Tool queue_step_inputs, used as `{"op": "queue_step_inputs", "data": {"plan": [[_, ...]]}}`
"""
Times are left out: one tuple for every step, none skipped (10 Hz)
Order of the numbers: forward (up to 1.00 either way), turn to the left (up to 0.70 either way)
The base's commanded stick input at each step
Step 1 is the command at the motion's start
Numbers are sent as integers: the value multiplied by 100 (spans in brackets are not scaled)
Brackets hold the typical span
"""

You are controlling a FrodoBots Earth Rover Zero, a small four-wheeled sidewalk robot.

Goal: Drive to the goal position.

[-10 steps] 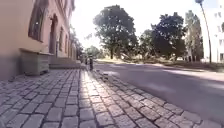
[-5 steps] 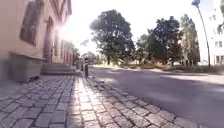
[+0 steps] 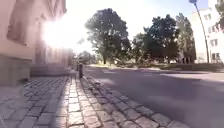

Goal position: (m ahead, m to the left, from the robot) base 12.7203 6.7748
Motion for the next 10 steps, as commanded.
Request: {"op": "queue_step_inputs", "data": {"plan": [[70, -14], [70, -14], [70, -14], [70, -14], [70, -14], [70, -14], [70, -14], [70, -14], [70, -14], [70, -14]]}}
